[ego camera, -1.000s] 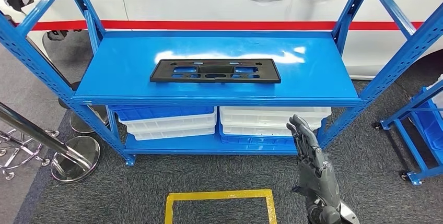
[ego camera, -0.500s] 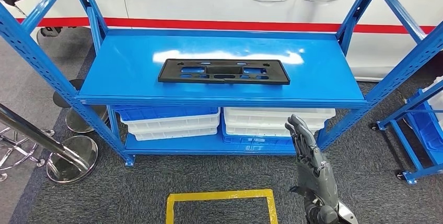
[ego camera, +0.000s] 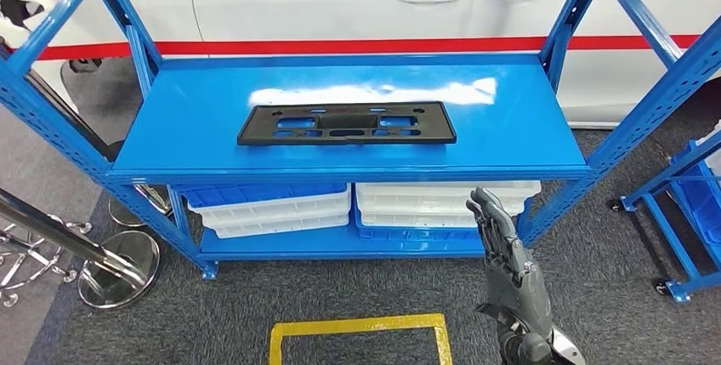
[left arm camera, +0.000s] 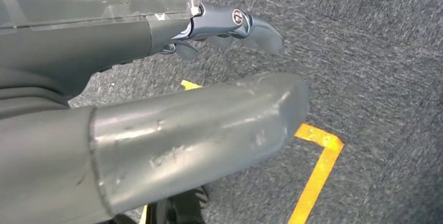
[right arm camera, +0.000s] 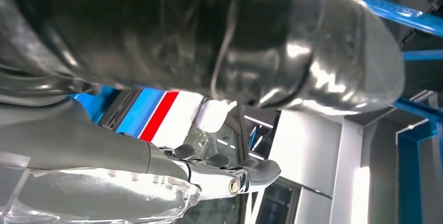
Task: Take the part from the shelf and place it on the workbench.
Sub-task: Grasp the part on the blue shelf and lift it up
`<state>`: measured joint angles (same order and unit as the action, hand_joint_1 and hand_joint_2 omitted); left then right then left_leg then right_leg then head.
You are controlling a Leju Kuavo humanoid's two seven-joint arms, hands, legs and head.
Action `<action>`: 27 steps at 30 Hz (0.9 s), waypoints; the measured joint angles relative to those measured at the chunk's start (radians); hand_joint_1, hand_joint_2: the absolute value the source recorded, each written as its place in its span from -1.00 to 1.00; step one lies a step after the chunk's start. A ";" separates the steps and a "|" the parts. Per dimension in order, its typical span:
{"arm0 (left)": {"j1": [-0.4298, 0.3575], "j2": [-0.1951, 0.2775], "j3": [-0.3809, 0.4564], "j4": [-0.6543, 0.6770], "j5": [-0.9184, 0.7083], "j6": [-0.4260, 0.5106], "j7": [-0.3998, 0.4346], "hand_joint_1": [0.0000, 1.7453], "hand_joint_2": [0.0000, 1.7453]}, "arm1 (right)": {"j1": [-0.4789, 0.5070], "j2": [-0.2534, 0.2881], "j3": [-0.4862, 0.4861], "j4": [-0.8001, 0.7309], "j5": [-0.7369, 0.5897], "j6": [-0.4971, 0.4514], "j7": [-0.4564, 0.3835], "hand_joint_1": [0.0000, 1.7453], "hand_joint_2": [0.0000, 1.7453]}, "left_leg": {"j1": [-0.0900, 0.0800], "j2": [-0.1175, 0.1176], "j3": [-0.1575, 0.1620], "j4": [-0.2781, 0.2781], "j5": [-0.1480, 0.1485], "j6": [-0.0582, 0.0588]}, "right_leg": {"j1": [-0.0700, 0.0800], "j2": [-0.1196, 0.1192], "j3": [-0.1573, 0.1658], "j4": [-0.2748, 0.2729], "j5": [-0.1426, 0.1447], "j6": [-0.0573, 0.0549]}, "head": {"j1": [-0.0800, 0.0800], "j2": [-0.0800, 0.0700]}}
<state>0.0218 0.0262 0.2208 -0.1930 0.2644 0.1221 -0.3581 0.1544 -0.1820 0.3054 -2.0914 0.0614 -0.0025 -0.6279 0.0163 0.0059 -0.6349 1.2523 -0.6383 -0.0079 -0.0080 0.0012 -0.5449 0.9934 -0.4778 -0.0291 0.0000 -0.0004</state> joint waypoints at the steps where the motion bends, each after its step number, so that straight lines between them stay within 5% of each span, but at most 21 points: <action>1: 0.001 0.000 0.000 0.000 0.000 0.000 0.000 -1.00 -1.00 | 0.001 0.000 0.000 0.000 0.000 0.000 0.000 -1.00 -1.00 | 0.000 0.000 -0.023 0.031 0.003 -0.001 | 0.000 0.001 0.004 0.001 -0.004 -0.001 | 0.000 0.000; 3: 0.004 0.001 0.000 0.000 0.000 0.000 0.000 -1.00 -1.00 | 0.001 0.000 0.000 0.000 0.000 0.000 0.000 -1.00 -1.00 | 0.000 0.000 -0.011 -0.025 0.068 0.000 | 0.001 0.004 0.018 0.002 -0.015 0.002 | 0.000 0.000; 6: 0.003 0.002 0.001 0.000 0.000 0.000 0.000 -1.00 -1.00 | 0.001 0.000 0.000 0.000 0.000 0.000 0.000 -1.00 -1.00 | -0.005 -0.001 0.068 -0.216 0.168 0.012 | 0.003 0.006 0.041 0.001 -0.032 0.013 | 0.000 0.000; 11: 0.001 0.003 0.005 0.000 -0.002 -0.002 -0.002 -1.00 -1.00 | 0.000 0.000 0.001 0.000 0.000 0.000 0.000 -1.00 -1.00 | -0.003 -0.001 0.092 -0.264 0.172 0.038 | 0.004 0.005 0.043 0.010 -0.049 0.037 | 0.000 0.000; 13: 0.001 0.003 0.006 0.000 -0.004 -0.004 -0.003 -1.00 -1.00 | 0.000 0.000 0.000 0.000 0.000 0.000 0.000 -1.00 -1.00 | 0.000 0.001 0.097 -0.270 0.172 0.049 | 0.001 0.004 -0.003 0.104 -0.099 0.045 | 0.000 0.000; 15: 0.001 0.003 0.007 0.000 -0.005 -0.006 -0.004 -1.00 -1.00 | 0.002 0.000 0.000 0.000 0.000 -0.001 0.000 -1.00 -1.00 | 0.000 0.002 0.099 -0.270 0.168 0.054 | -0.004 0.004 -0.087 0.249 -0.153 0.051 | 0.000 0.000; 16: 0.001 0.003 0.007 0.000 -0.005 -0.006 -0.004 -1.00 -1.00 | 0.002 0.000 0.000 0.001 0.000 -0.001 0.000 -1.00 -1.00 | 0.001 0.002 0.102 -0.270 0.165 0.054 | -0.006 0.004 -0.118 0.293 -0.157 0.054 | 0.000 0.000; 18: 0.001 0.003 0.008 0.000 -0.007 -0.006 -0.005 -1.00 -1.00 | 0.003 0.000 0.000 0.001 0.000 -0.002 0.000 -1.00 -1.00 | 0.002 0.001 0.115 -0.270 0.156 0.051 | -0.011 0.003 -0.120 0.264 -0.104 0.057 | 0.000 0.000; 21: 0.000 0.003 0.009 0.000 -0.011 -0.007 -0.006 -1.00 -1.00 | 0.004 0.000 0.000 0.001 0.001 -0.004 0.000 -1.00 -1.00 | 0.000 -0.001 0.137 -0.271 0.138 0.037 | -0.010 0.000 -0.038 0.067 0.003 0.050 | 0.000 0.000; 23: -0.002 0.003 0.010 0.000 -0.014 -0.008 -0.008 -1.00 -1.00 | 0.006 0.000 0.000 0.001 0.001 -0.007 0.000 -1.00 -1.00 | -0.002 -0.002 0.142 -0.273 0.127 0.023 | -0.004 0.000 -0.017 0.014 0.009 0.041 | 0.000 0.000; 27: -0.004 0.003 0.012 0.000 -0.017 -0.008 -0.012 -1.00 -1.00 | 0.010 0.000 0.000 0.000 0.002 -0.012 0.000 -1.00 -1.00 | 0.002 0.001 0.136 -0.237 0.097 0.002 | -0.009 0.005 -0.004 -0.002 0.008 0.018 | 0.000 0.000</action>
<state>0.0180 0.0293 0.2327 -0.1930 0.2475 0.1144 -0.3699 0.1644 -0.1818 0.3055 -2.0918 0.0629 -0.0149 -0.6283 0.0183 0.0068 -0.4989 1.0153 -0.5418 -0.0061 -0.0171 0.0057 -0.5487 0.9914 -0.4701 -0.0111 0.0000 -0.0004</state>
